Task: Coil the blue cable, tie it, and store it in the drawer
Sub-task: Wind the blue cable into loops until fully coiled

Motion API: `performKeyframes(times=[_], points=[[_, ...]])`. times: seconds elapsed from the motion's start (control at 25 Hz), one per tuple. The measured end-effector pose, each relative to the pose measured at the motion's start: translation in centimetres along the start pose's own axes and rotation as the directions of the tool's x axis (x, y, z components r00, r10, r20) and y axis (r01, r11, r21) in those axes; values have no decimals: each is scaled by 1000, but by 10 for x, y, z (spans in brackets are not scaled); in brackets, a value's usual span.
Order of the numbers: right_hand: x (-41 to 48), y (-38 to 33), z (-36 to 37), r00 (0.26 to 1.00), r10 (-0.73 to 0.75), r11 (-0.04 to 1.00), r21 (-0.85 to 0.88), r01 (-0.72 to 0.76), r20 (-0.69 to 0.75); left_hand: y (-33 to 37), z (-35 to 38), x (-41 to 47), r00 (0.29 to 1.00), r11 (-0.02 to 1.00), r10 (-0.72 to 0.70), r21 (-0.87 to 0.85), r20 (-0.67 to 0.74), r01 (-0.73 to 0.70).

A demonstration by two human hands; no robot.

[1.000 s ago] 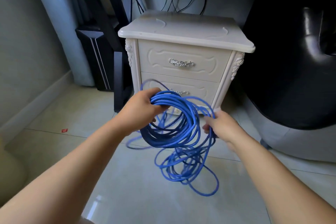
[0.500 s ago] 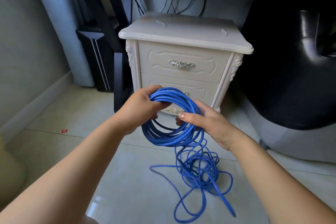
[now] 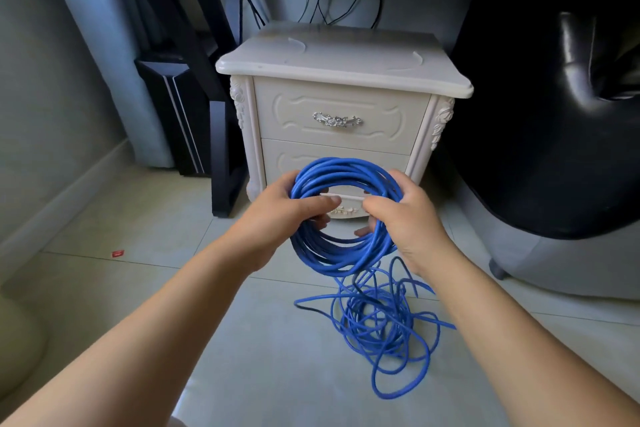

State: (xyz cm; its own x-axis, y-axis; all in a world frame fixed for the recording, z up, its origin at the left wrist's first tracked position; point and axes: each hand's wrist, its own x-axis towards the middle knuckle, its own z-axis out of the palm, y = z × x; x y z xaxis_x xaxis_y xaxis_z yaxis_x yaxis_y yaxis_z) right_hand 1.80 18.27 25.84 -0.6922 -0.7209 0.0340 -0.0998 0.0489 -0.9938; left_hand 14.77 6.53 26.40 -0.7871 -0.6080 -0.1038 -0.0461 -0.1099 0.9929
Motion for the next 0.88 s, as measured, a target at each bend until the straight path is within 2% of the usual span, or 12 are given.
performKeyframes(times=[0.12,0.2,0.28,0.32,0.4,0.48,0.6,0.68,0.76,0.88], points=[[2,0,1,997,-79,953,-294,76,2,-1,-5,0,996,964,88,250,10,-87],[-1,2,3,991,-120,883,-450,134,60,-3,-1,-3,970,817,234,526,67,-234],[-6,0,8,978,-153,775,-597,207,140,-7,5,-4,932,625,318,700,175,-345],[-9,-3,10,973,-162,724,-649,231,165,-9,7,-3,929,583,327,736,175,-344],[-12,-7,13,960,-223,674,-686,276,168,-9,10,-2,936,567,343,778,76,-271],[-14,-8,14,952,-279,699,-654,290,124,-5,12,-1,926,566,377,792,-4,-227],[-11,-9,11,967,-254,835,-496,238,36,-3,14,0,902,662,427,701,-61,-265],[-11,-10,5,988,-146,914,-375,154,51,-5,15,0,897,698,432,663,-88,-271],[-10,-7,-1,991,-23,975,-217,51,128,-6,13,4,895,744,422,618,-143,-253],[-8,2,-2,973,97,994,-70,-84,209,-5,8,12,891,896,343,389,-297,-215]])
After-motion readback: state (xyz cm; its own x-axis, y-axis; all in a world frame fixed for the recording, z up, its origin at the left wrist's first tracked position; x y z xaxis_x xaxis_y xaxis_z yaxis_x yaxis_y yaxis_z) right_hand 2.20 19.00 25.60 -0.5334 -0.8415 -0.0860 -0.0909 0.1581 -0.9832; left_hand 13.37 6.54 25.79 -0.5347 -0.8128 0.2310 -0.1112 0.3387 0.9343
